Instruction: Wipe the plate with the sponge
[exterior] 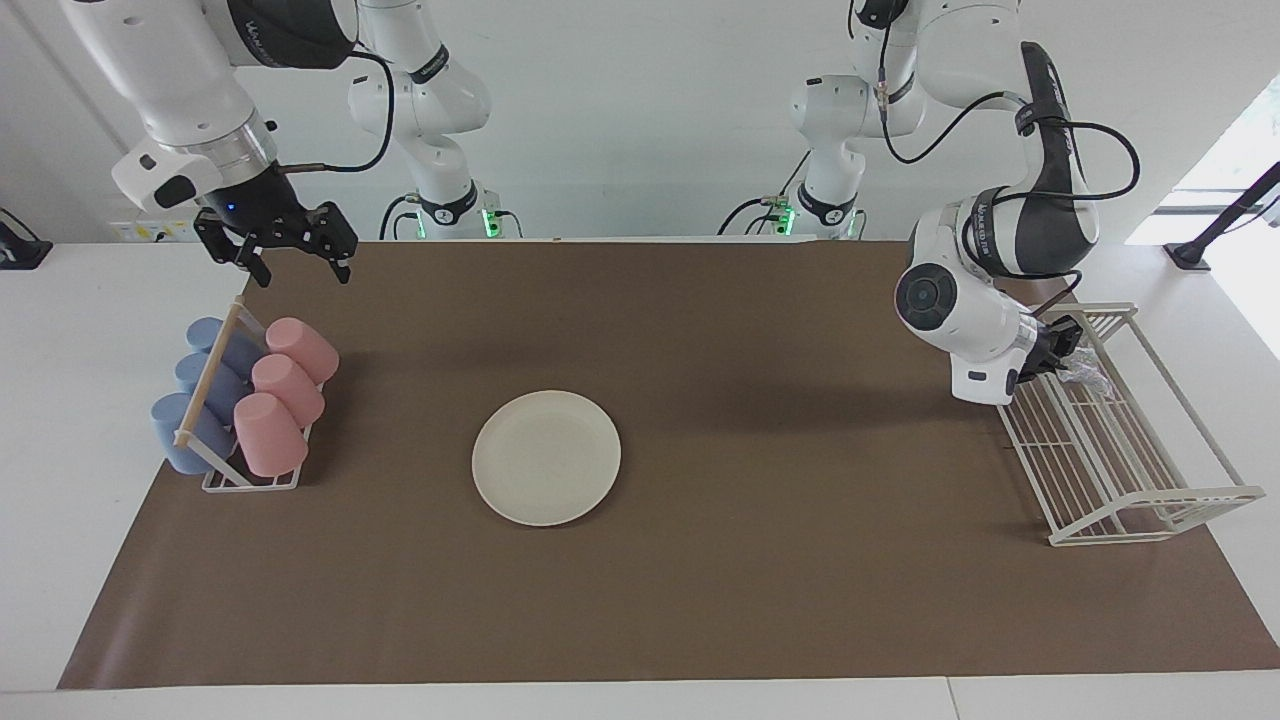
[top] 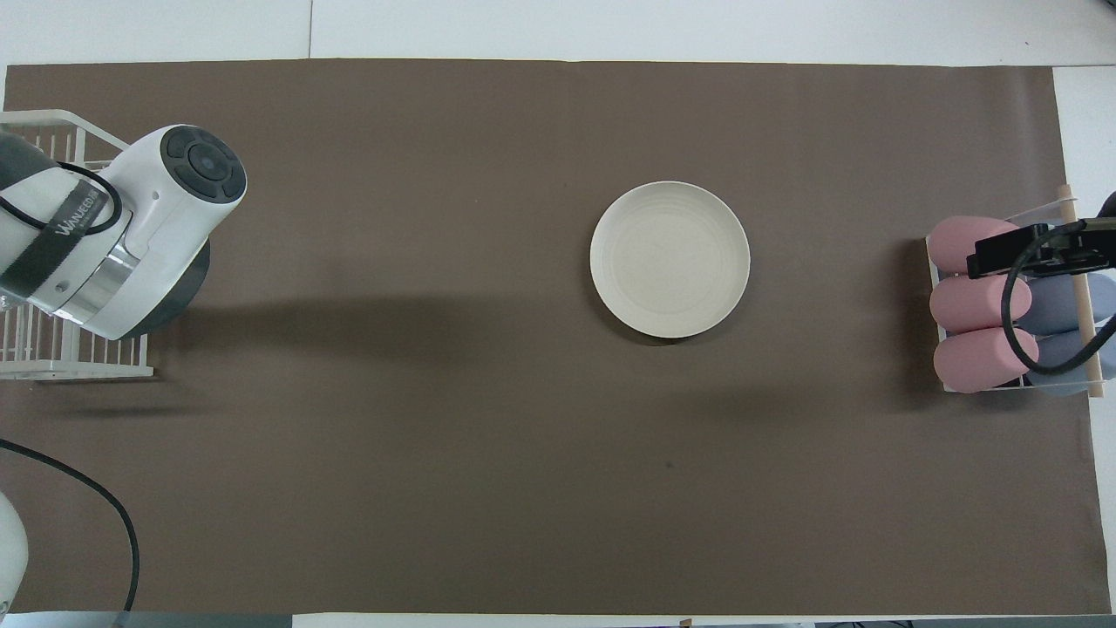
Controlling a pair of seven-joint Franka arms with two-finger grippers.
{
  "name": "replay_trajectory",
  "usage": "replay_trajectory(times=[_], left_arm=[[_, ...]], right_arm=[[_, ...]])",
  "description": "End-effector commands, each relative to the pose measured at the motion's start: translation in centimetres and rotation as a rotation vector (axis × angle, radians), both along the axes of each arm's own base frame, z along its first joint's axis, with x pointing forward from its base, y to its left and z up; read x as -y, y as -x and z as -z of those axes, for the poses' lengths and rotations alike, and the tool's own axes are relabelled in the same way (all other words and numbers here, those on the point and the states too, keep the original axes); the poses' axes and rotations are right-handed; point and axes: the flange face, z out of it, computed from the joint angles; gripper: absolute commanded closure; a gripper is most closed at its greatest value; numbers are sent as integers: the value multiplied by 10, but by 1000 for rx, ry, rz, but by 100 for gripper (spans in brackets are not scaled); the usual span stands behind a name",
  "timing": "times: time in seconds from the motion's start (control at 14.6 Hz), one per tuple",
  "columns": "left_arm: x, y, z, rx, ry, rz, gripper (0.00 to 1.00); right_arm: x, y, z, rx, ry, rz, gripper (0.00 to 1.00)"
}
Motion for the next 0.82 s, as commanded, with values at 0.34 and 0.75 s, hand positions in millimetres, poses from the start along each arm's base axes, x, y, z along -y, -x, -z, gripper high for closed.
replay_trajectory(times=[0.34, 0.75], left_arm=[[1, 6, 0, 41, 27, -1, 0], [2, 5, -1, 49, 44, -14, 0]], right_arm=[[1, 0, -3, 2, 5, -19, 0], [-2, 1, -4, 0, 6, -24, 0]])
